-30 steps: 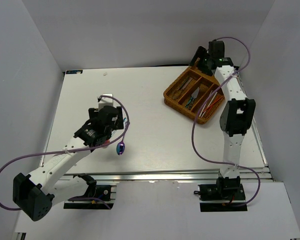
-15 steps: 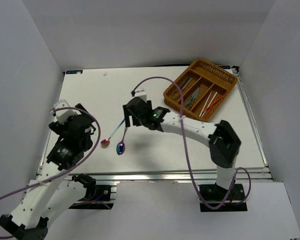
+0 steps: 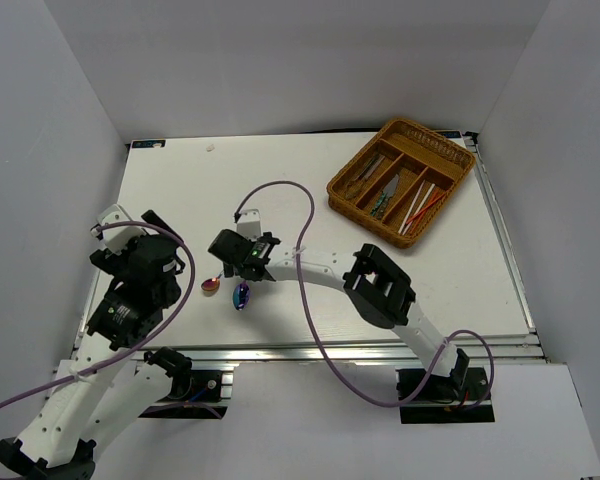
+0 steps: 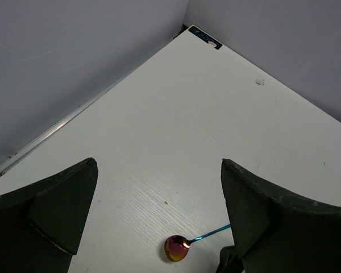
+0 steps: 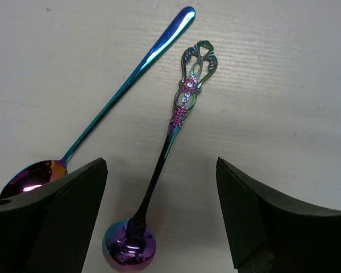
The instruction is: Sort the eating utensils into containers
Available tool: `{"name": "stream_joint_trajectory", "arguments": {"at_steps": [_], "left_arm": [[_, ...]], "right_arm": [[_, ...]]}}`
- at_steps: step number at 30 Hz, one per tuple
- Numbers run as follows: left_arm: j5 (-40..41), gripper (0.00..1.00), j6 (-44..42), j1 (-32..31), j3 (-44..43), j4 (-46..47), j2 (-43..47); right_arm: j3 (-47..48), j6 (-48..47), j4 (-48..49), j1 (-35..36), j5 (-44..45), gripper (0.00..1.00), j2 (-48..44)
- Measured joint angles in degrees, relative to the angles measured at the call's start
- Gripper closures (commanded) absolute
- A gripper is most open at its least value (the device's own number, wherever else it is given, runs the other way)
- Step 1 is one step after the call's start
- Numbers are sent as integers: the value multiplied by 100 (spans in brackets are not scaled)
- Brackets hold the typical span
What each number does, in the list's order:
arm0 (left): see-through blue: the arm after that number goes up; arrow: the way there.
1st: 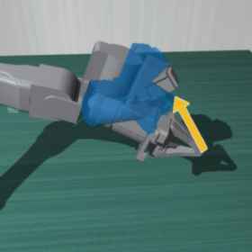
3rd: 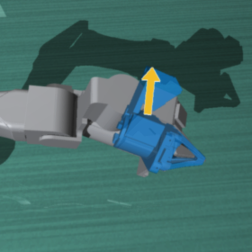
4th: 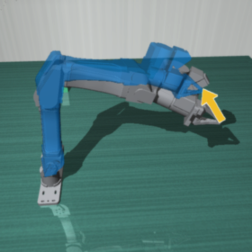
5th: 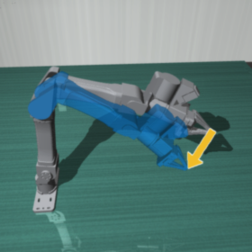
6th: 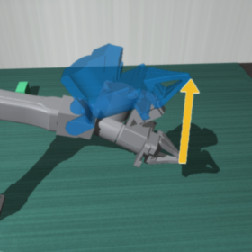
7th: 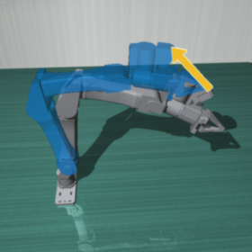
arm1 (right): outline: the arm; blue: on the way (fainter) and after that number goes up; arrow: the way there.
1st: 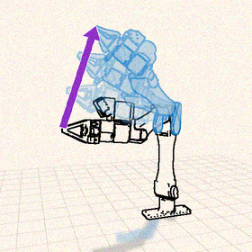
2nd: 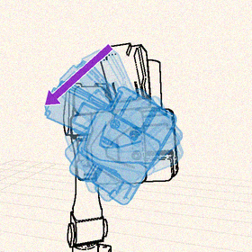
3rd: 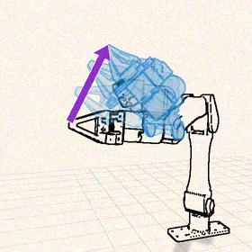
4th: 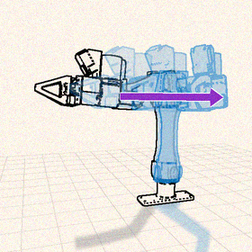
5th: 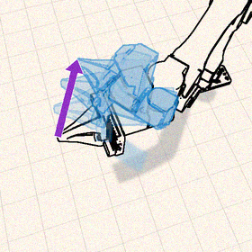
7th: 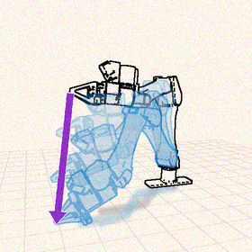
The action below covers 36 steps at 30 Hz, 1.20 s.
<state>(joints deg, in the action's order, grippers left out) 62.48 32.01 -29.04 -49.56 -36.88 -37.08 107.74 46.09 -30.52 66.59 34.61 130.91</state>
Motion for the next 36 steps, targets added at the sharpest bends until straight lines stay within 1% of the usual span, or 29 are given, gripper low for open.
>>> {"name": "stream_joint_trajectory", "arguments": {"at_steps": [2, 3, 5, 6, 7, 8, 11, 12, 14, 17, 21, 25, 28, 31, 33, 36], "left_arm": [[-4, 2, -4, 0, 2, 0, 2], [-7, 2, -4, 0, 2, 0, 4], [-9, 2, -4, 0, 2, 0, 15], [-9, 2, -4, 0, 2, -2, 22], [-11, 2, -4, 0, 2, 0, 42], [-9, 2, -4, 0, 4, 0, 61], [-11, 2, -4, 0, 15, 0, 151], [-9, 2, -4, 0, 15, 0, 179], [-9, 2, -4, 0, 15, 0, 221], [-9, 2, -4, 0, 17, 0, 232], [-11, 2, -7, 0, 28, 0, 229], [-17, 2, -33, 0, 35, 2, 229], [-55, 2, -52, 0, 35, 2, 227], [-138, 2, -72, 0, 35, 7, 225], [-192, 2, -87, 0, 35, 11, 225], [-282, 2, -111, 0, 39, 33, 225]], "right_arm": [[-146, 76, 107, -4, -81, 26, -2], [-234, 118, 164, -11, -146, 32, 2], [-302, 170, 199, -15, -247, 37, 55], [-302, 190, 223, -17, -291, 43, 109], [-299, 205, 267, -24, -262, 47, 146], [-299, 208, 282, -31, -282, 56, 146], [-420, 264, 433, -50, -286, 73, 111], [-544, 284, 535, -52, -310, 83, 52], [-957, 267, 798, -103, -354, 100, -170], [-1766, 83, 1150, -203, -608, 100, -658], [-2540, -688, 1482, -568, -1200, 100, -1191], [-3241, -1921, 1722, -1113, -1904, 100, -1786], [-3694, -2973, 1674, -1674, -2422, 100, -2538], [-3696, -4098, 1679, -2308, -2745, 100, -3171], [-3523, -4813, 1655, -2723, -2771, 100, -3407], [-2889, -5851, 1569, -3327, -2750, 100, -3287]]}}
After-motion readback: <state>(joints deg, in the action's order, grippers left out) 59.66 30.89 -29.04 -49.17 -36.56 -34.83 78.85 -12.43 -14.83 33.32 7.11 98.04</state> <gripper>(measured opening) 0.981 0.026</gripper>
